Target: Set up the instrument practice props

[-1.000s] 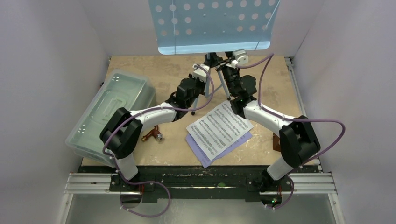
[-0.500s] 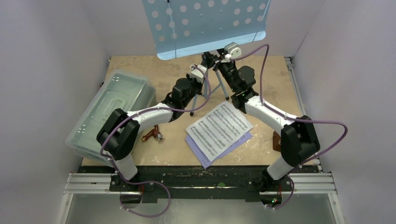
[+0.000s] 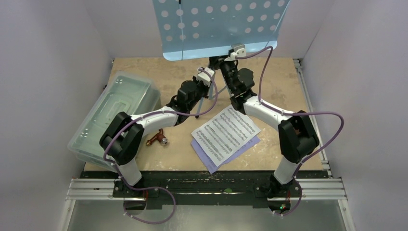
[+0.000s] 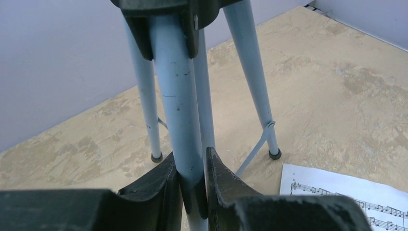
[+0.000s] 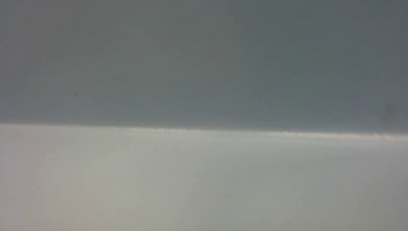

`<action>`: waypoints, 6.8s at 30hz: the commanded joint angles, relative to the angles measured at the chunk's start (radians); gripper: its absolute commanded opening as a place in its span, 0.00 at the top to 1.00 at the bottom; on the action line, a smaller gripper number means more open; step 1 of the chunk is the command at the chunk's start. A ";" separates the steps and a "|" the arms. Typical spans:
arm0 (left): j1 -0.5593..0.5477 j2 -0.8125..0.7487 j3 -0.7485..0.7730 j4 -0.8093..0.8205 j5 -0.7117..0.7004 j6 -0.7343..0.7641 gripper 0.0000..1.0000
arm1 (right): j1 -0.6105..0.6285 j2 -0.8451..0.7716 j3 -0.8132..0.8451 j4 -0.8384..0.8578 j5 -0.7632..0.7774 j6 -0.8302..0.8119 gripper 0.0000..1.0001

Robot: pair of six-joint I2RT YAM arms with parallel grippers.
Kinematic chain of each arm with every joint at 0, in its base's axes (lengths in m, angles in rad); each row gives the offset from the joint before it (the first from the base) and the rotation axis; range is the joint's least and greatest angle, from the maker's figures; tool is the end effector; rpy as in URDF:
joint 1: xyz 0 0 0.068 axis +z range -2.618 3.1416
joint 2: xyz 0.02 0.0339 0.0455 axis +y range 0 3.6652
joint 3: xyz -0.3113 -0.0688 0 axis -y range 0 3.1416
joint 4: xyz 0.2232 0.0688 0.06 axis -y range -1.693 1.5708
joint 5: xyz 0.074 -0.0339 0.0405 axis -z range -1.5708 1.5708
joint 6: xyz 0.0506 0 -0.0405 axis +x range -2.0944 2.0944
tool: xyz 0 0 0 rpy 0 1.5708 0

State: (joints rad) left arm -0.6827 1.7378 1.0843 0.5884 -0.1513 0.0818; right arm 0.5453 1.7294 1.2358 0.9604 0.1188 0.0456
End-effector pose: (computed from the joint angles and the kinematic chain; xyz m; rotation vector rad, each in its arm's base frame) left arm 0.3223 -0.2522 0.3243 0.5042 1.5666 -0.3363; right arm 0.3495 0.2050 0.4239 -0.1712 1.1058 0.4632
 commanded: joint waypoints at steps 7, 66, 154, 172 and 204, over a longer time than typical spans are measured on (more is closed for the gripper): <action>-0.043 0.038 -0.052 -0.038 0.060 0.072 1.00 | 0.045 0.010 0.056 0.188 0.166 -0.117 0.79; 0.106 0.274 0.051 -0.298 0.318 0.127 1.00 | -0.032 -0.087 0.581 0.242 -0.051 -0.157 1.00; 0.218 0.304 0.309 -0.418 0.713 0.084 1.00 | 0.127 -0.259 0.239 -0.513 0.524 -0.268 0.37; 0.196 0.297 0.300 -0.415 0.667 0.086 1.00 | 0.127 -0.971 -0.486 -0.866 0.128 0.068 0.16; 0.181 0.349 0.341 -0.549 0.863 0.198 1.00 | -0.347 -0.166 -0.204 -0.559 -0.782 -0.001 0.50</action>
State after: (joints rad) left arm -0.4889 2.0056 1.4578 0.2058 0.6201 0.1524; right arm 0.1959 1.5547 1.0058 0.3317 -0.5102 0.0731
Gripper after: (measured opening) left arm 0.159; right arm 0.546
